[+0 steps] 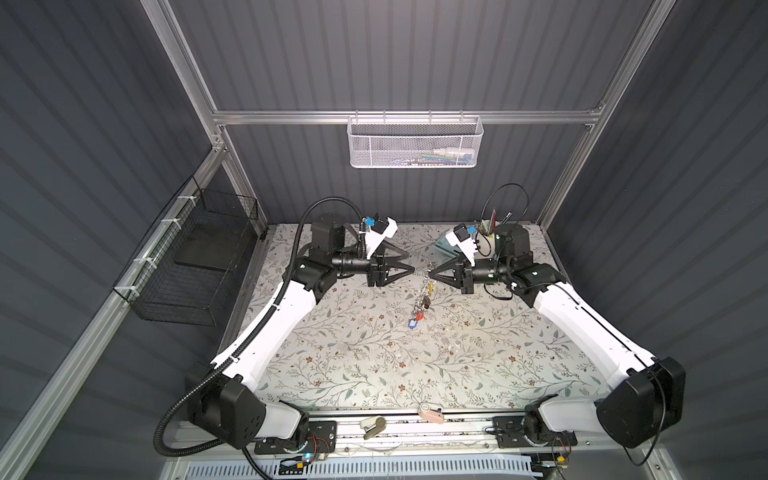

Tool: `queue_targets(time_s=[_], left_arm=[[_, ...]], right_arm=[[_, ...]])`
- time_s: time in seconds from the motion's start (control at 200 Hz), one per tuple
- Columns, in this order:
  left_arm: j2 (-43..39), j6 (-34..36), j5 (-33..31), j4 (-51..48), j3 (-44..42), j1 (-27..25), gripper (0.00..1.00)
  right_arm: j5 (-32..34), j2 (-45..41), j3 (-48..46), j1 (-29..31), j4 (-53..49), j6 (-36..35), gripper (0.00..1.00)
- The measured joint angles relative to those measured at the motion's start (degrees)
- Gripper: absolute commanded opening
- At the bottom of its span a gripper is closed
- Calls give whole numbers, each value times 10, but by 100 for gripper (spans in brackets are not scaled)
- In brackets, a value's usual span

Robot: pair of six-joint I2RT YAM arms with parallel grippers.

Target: Put the keys on the keyring

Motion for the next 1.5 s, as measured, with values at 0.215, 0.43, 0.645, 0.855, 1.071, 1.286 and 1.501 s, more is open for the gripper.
queue_targets(time_s=[0.215,0.43,0.645,0.855,1.071,1.286,1.501], left_arm=[[74,90,10,-134,107,-8,42],[114,138,-7,-226,146,-48,37],[117,155,-20,-255,153,-63,25],[116,155,-34,-257,153,-63,22],[116,155,-39,-261,153,-63,15],[116,156,-40,-271,154,-61,12],[113,157,-48,-271,154,-61,11]], right_arm=[[0,0,24,13,-21,-44,0],[-1,-3,17,26,-17,-49,0],[-1,-3,17,28,-17,-49,0],[0,-3,15,28,-16,-54,0],[4,-3,13,28,-17,-56,0],[10,-3,13,27,-17,-58,0],[9,-3,13,27,-17,-58,0]])
